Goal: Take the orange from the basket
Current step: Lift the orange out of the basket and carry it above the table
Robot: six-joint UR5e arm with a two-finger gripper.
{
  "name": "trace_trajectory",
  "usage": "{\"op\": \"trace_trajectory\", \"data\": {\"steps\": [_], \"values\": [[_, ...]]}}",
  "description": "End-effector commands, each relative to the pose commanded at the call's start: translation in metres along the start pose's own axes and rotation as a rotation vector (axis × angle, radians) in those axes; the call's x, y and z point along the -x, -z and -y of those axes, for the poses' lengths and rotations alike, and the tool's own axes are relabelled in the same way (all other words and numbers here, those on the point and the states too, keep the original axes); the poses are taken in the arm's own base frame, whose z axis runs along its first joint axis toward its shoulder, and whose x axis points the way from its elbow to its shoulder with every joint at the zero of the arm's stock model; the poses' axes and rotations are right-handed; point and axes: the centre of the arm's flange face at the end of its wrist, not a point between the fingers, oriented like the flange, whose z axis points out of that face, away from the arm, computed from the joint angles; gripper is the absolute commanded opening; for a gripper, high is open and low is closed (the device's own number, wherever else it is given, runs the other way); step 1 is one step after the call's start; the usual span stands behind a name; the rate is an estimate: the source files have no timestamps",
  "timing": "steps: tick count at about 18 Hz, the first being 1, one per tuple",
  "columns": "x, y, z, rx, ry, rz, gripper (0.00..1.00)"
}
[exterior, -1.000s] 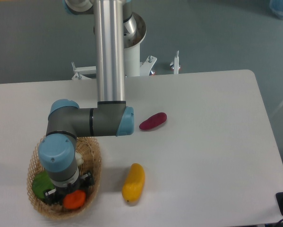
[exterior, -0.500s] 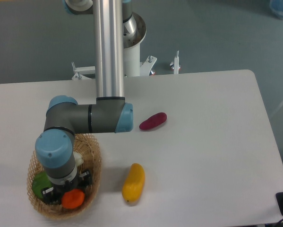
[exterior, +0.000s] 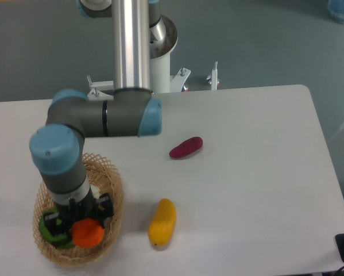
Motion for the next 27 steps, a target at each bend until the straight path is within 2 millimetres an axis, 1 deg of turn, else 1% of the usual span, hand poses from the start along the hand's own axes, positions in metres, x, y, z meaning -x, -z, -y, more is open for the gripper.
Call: {"op": "trace_trajectory", "data": {"steps": [2,4,5,7,10,11,15,16,18,20,21,22,23,27], "values": [[0.029,0.021,0.010,-0.027,-0.025,0.008,0.80],[0.064,0.041,0.015,-0.047,-0.081,0.018,0.79],[0.083,0.047,0.018,-0.049,-0.107,0.029,0.78],[0.118,0.051,0.022,-0.044,-0.159,0.048,0.78],[0.176,0.047,0.025,-0.021,-0.191,0.072,0.78],[0.196,0.050,0.025,-0.010,-0.208,0.077,0.78],[0.252,0.055,0.020,0.039,-0.399,0.082,0.78],[0.263,0.054,0.019,0.040,-0.429,0.076,0.78],[0.281,0.052,0.017,0.046,-0.461,0.064,0.78],[0.290,0.048,0.011,0.087,-0.481,0.045,0.78],[0.298,0.049,0.009,0.094,-0.475,0.044,0.78],[0.299,0.052,0.009,0.085,-0.472,0.041,0.78],[0.302,0.053,0.009,0.083,-0.466,0.042,0.78],[0.304,0.055,0.009,0.081,-0.463,0.044,0.78]]}}
